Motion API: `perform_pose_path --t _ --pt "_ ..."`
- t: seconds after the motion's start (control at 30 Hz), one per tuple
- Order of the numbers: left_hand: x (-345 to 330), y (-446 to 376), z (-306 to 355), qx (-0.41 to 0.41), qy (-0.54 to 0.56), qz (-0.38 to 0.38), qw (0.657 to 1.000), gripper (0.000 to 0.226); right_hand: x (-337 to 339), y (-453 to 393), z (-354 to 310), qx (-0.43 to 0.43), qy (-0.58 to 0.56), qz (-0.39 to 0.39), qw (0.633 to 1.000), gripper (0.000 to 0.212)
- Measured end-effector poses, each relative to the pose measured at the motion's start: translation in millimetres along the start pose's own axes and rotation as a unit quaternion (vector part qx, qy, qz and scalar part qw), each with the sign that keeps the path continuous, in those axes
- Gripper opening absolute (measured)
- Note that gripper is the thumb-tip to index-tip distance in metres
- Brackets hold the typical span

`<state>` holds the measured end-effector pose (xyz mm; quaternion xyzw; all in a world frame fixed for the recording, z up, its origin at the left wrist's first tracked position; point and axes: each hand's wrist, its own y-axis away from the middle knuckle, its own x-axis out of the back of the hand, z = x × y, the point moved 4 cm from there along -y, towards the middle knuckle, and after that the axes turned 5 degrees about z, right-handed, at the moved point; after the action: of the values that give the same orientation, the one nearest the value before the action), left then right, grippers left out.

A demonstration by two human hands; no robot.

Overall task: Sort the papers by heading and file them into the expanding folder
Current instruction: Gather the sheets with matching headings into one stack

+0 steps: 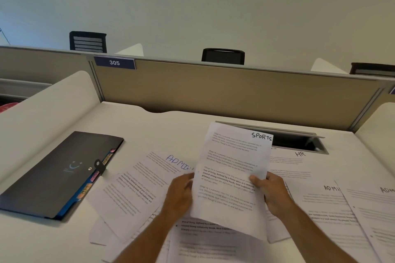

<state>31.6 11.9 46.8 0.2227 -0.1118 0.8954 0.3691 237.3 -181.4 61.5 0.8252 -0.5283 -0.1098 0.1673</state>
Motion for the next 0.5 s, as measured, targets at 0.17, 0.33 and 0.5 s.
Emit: perform_pose_path --t 0.17,0.33,0.5 --pt "29 -17 20 0.180 0.282 -0.006 0.942 0.033 -18 6 -2 0.019 0.034 -0.031 0.999 0.022" --pt "42 -22 14 0.138 0.214 0.064 0.965 0.020 -43 12 4 0.045 0.095 -0.042 0.994 0.020" --pt "84 -25 -12 0.140 0.208 0.206 0.946 0.009 -41 17 18 0.084 0.419 0.012 0.904 0.087"
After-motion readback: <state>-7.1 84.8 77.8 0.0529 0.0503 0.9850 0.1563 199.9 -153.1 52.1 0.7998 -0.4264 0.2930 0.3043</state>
